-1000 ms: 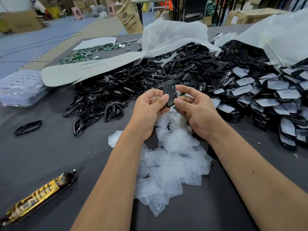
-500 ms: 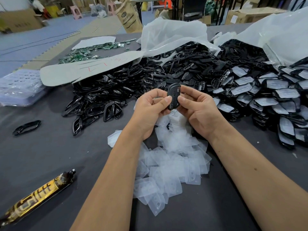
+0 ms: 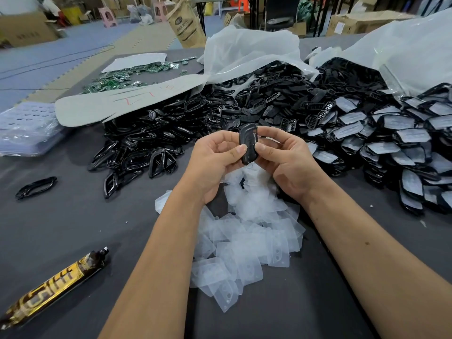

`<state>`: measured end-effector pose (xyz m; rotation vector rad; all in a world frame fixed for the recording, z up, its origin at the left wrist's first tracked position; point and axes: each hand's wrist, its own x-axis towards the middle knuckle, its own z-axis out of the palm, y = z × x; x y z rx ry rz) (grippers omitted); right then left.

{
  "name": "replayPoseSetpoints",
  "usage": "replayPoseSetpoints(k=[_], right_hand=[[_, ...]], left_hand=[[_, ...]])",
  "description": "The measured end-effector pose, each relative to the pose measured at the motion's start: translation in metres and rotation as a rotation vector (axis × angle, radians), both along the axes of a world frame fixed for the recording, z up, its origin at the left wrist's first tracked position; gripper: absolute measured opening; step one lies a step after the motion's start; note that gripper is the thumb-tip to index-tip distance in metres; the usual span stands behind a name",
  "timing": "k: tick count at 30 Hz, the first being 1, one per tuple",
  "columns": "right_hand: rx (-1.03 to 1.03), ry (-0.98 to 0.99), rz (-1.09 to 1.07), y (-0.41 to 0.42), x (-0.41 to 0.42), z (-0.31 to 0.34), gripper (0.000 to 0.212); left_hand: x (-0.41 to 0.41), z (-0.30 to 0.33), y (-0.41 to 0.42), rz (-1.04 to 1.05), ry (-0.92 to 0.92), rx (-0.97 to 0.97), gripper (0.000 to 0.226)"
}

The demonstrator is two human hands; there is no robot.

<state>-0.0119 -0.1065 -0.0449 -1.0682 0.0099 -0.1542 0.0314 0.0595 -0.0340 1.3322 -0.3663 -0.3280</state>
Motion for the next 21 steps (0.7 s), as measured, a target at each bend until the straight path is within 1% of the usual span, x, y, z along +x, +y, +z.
replayPoseSetpoints(k=[5, 7, 10, 12, 14, 16, 19, 21], right_hand=[[0.073, -0.05, 0.011, -0.003, -0.003, 0.003, 0.035], [0.035, -0.058, -0.019, -0.011, -0.006, 0.006, 0.036], [-0.107, -0.042, -0.12, -0.031, -0.01, 0.012, 0.032], [-0.285, -0.032, -0.248, -0.049, -0.014, 0.017, 0.031], [-0.568, -0.043, -0.411, -0.067, -0.017, 0.021, 0.03], [-0.865, -0.064, -0.564, -0.086, -0.021, 0.027, 0.027], [-1.235, -0.094, -0.757, -0.109, -0.025, 0.039, 0.025], [-1.436, -0.072, -0.843, -0.125, -0.029, 0.044, 0.028]], left_hand=[[-0.003, 0.008, -0.006, -0.018, 0.022, -0.034, 0.015], [-0.003, 0.011, -0.014, -0.018, 0.04, -0.035, 0.014], [0.0, 0.015, -0.032, -0.025, 0.057, -0.006, 0.012], [0.004, 0.018, -0.05, -0.017, -0.01, 0.087, 0.013], [0.01, 0.022, -0.071, 0.025, -0.142, 0.252, 0.018], [0.014, 0.026, -0.099, 0.061, -0.282, 0.398, 0.028], [0.011, 0.03, -0.14, 0.076, -0.441, 0.432, 0.043], [0.004, 0.03, -0.163, 0.091, -0.6, 0.494, 0.043]])
